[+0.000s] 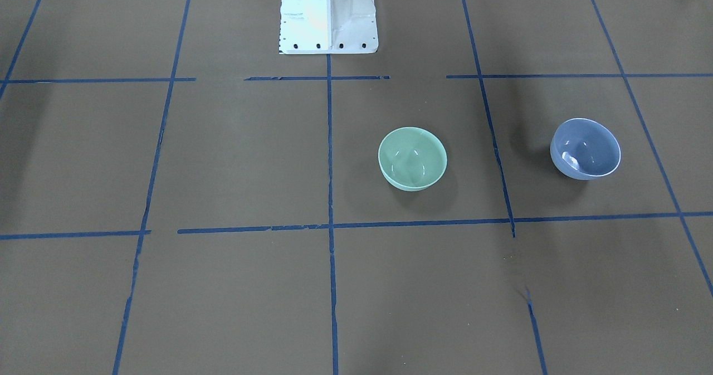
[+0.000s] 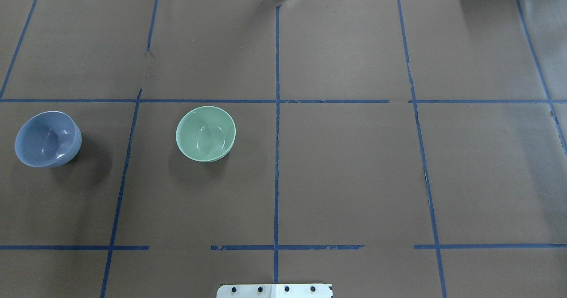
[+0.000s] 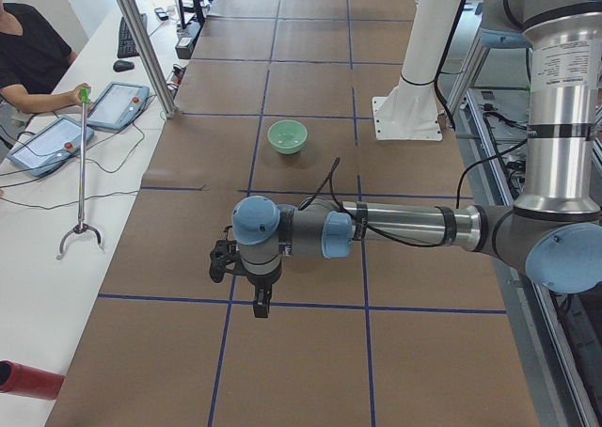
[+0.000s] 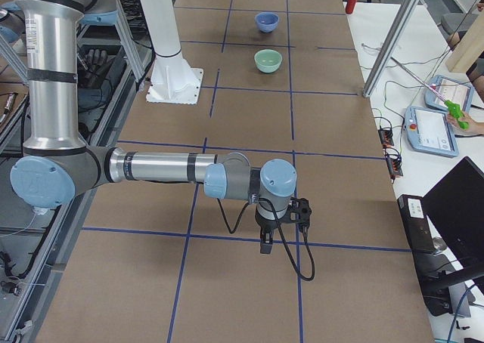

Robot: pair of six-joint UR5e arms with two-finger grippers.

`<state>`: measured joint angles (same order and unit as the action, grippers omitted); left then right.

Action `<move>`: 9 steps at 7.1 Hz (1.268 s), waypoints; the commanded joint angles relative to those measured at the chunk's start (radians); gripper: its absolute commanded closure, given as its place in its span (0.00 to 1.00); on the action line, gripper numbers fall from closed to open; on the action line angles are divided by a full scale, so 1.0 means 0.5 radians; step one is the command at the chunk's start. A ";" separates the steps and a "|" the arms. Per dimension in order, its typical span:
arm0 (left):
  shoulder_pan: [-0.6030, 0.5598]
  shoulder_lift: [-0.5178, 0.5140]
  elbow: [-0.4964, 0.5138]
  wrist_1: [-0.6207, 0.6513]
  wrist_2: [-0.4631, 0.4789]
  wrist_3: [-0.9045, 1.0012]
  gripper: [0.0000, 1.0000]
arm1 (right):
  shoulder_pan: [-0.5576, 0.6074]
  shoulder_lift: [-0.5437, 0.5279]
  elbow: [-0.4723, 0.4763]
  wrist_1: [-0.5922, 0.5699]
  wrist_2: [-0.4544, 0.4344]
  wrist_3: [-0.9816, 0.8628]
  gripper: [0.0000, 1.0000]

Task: Stack blue bowl on green bowl

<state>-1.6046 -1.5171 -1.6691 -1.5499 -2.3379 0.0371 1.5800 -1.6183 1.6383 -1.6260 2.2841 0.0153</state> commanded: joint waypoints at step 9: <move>0.882 -0.074 -0.199 -0.528 0.285 -1.201 0.00 | 0.000 0.000 0.000 0.000 0.000 0.000 0.00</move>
<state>-1.2678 -1.5654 -1.7757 -1.7216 -2.2307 -0.3823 1.5804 -1.6183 1.6383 -1.6260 2.2841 0.0153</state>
